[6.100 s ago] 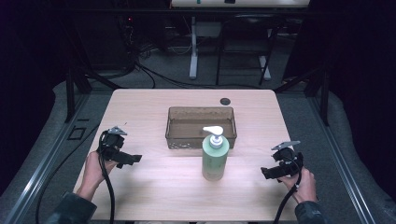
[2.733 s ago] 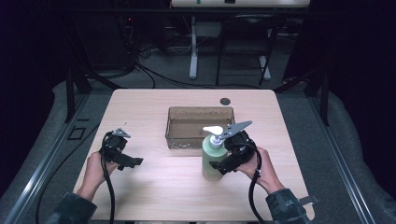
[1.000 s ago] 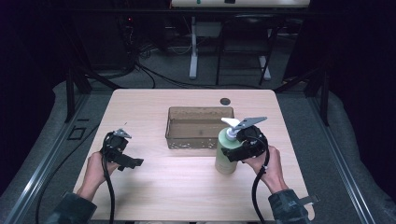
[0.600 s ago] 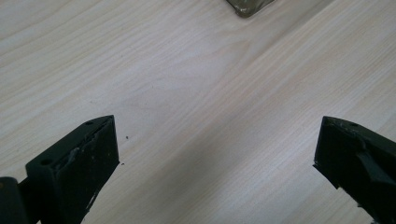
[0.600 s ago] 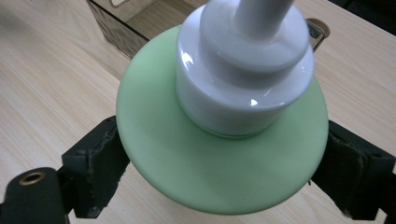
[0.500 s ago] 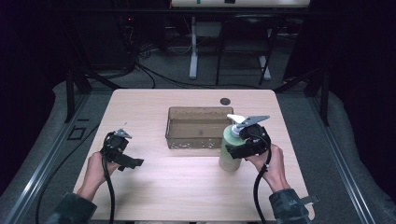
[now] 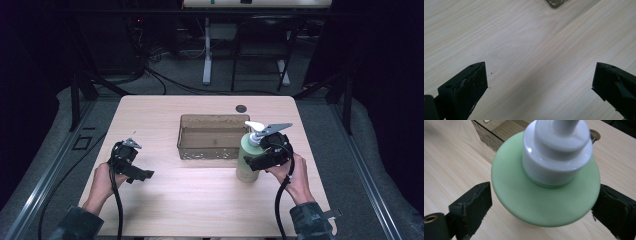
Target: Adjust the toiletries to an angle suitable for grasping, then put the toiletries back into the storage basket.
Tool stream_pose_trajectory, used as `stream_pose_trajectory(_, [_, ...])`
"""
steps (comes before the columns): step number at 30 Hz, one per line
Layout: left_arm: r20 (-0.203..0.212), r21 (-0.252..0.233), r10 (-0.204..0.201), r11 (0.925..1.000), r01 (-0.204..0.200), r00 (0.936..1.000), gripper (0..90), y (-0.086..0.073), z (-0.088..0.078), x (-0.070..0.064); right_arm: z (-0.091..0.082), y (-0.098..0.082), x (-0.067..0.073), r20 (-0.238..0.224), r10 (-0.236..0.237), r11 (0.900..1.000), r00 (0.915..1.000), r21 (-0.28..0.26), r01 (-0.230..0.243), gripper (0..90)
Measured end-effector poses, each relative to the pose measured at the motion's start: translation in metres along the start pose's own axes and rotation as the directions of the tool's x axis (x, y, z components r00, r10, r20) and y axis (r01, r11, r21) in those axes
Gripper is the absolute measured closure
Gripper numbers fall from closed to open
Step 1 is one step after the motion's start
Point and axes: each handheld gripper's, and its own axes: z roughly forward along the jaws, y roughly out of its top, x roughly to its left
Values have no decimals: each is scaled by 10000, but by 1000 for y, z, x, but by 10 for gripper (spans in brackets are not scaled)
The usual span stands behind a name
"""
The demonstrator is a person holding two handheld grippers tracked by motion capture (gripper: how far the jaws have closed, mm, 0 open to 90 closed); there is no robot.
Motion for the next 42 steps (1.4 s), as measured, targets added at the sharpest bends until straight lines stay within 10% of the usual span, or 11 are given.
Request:
stream_pose_trajectory(21, [25, 108, 45, 9999, -45, 10000, 0, 0, 1, 0, -33, -11, -29, -436, 292, 9967, 9986, 771, -258, 0])
stream_pose_trajectory(42, [28, 189, 87, 9998, -88, 10000, 0, 0, 2, -1, -35, 10, -41, -771, -274, 9675, 9966, 2488, 458, 0])
